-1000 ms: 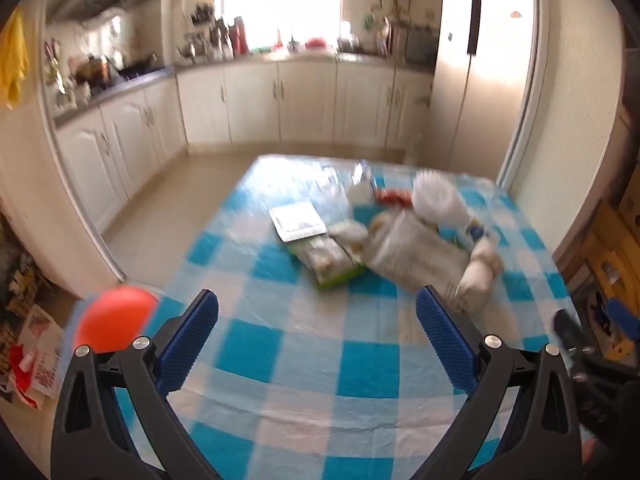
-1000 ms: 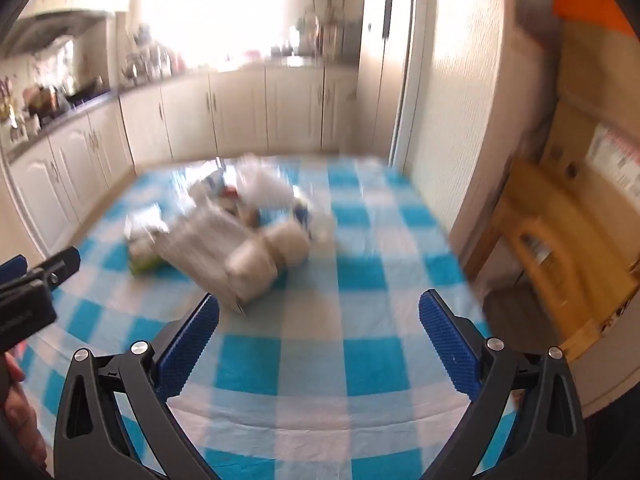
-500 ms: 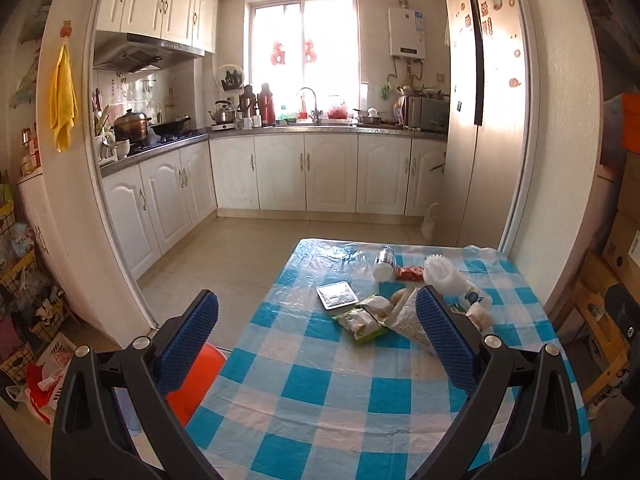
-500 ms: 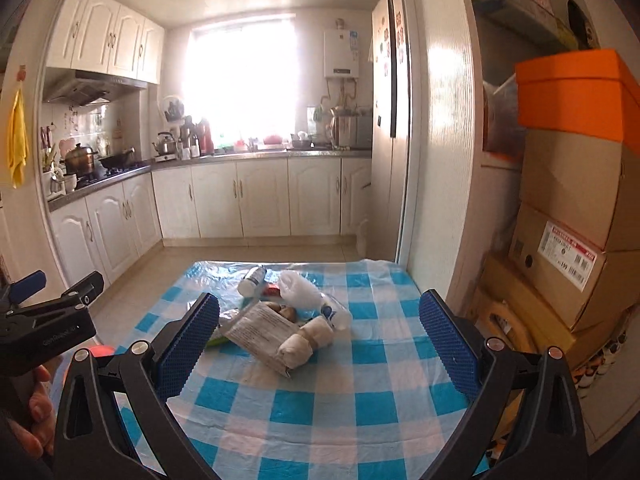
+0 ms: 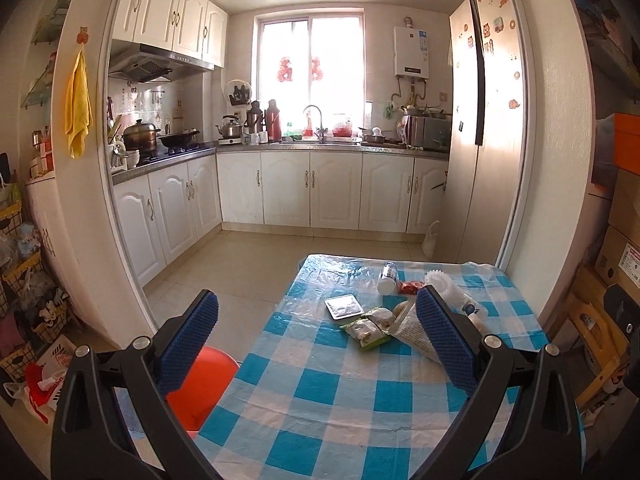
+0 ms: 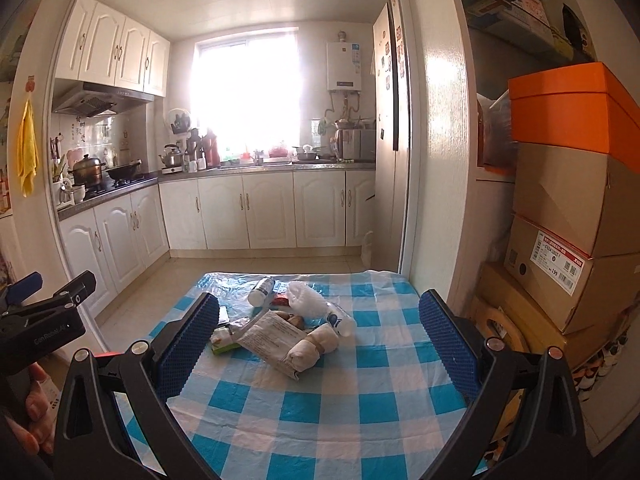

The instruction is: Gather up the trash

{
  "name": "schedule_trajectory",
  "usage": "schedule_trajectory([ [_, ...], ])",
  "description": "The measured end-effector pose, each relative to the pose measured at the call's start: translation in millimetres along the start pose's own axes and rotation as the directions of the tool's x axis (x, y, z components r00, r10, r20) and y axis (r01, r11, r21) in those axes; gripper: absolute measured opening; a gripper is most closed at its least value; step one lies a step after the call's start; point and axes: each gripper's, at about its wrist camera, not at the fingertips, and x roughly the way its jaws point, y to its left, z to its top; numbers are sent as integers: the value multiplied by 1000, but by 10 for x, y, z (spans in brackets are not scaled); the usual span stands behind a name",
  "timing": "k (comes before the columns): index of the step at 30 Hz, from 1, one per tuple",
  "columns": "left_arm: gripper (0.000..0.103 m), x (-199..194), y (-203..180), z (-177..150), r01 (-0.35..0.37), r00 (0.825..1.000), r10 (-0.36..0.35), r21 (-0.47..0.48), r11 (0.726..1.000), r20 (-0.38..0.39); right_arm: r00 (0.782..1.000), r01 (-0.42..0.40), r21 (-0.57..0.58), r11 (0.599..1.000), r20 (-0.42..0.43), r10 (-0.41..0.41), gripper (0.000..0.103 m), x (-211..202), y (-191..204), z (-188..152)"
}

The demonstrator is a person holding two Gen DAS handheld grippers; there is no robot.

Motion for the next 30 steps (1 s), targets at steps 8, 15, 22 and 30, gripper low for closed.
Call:
schedule_trajectory([
  [8, 99, 31, -127, -151, 34, 999, -33, 32, 999, -40, 1000, 18, -3, 1000, -6, -18, 98, -42, -78, -44],
  [15, 99, 128, -202, -286, 52, 996, -48, 54, 997, -80, 1000, 10, 24, 1000, -27, -9, 99, 11, -184, -138],
  [22, 99, 372, -159, -408, 47, 991, -40, 51, 998, -125, 993, -49, 54, 997, -103, 55, 98, 361, -250, -277],
  [30, 99, 846, 0, -584, 71, 978, -63, 34, 997, -201, 958, -113, 125, 986, -251, 141, 98, 1001, -340, -632],
])
